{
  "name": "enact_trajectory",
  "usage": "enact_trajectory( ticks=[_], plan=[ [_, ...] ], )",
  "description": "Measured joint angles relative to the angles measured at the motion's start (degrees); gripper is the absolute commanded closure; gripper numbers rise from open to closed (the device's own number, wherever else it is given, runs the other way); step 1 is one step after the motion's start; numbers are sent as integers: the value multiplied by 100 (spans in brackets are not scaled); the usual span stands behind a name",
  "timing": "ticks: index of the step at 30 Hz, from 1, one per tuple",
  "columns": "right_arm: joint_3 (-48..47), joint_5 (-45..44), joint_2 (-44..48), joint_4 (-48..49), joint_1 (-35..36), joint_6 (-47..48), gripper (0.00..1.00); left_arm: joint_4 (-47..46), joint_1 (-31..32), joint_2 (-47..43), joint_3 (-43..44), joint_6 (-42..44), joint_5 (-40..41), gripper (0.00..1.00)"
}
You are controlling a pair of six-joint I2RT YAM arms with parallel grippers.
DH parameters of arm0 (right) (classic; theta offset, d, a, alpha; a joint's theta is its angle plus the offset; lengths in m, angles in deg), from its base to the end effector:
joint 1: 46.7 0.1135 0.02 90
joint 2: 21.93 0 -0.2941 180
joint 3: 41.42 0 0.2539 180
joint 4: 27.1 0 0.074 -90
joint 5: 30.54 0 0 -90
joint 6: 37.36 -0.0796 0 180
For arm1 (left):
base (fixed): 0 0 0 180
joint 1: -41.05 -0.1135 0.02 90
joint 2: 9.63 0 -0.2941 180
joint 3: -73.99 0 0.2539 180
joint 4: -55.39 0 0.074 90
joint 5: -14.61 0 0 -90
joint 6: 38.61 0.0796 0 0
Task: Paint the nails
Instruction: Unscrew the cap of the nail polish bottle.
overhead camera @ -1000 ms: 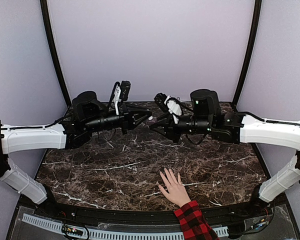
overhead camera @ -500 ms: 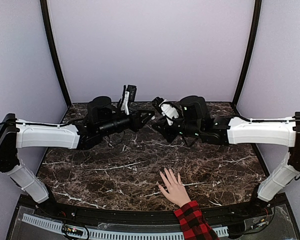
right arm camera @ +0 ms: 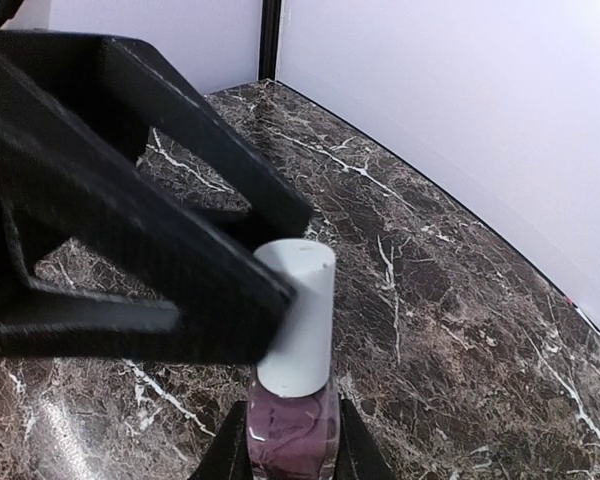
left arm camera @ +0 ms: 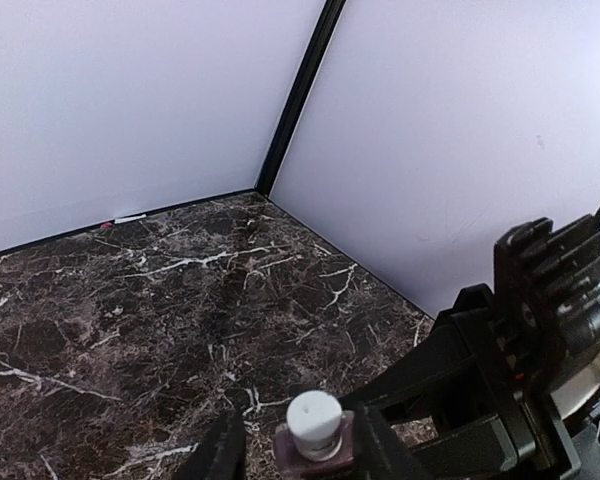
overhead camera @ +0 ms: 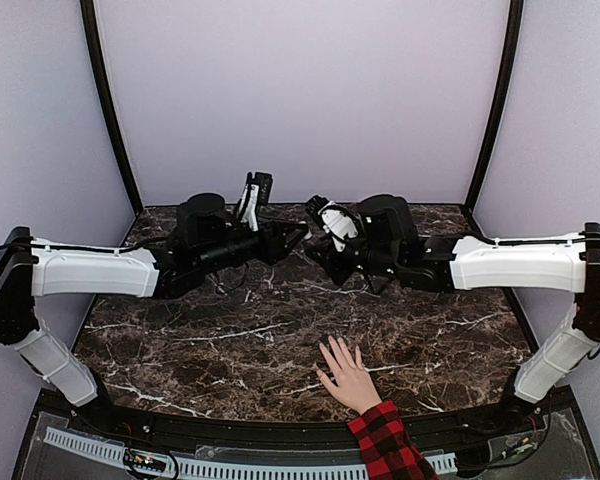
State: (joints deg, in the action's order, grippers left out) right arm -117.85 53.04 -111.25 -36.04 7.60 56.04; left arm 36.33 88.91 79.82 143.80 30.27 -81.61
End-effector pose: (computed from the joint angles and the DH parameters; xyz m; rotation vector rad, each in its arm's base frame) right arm 0.2442 0.3246 0.2940 -0.8887 1.7688 0.4750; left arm 0.2683 -0.3094 0.3207 0.4749 1.6084 -1.0137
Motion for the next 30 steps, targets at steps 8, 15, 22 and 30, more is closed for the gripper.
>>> enact_trajectory(
  ticks=[8, 15, 22, 30],
  plan=[
    [481, 649, 551, 289, -94, 201, 99, 599, -345, -1097, 0, 664, -946, 39],
    [625, 2269, 901, 304, -170, 450, 99, 1010, -494, -1631, 9, 1543, -2494, 40],
    [378, 4177, 907, -138, -188, 645, 99, 1569, -490, -2026, -20, 2706, -3777, 43],
    [31, 5355, 820, -474, -175, 671, 99, 1080, -481, -1923, -236, 2938, -4815, 48]
  ],
)
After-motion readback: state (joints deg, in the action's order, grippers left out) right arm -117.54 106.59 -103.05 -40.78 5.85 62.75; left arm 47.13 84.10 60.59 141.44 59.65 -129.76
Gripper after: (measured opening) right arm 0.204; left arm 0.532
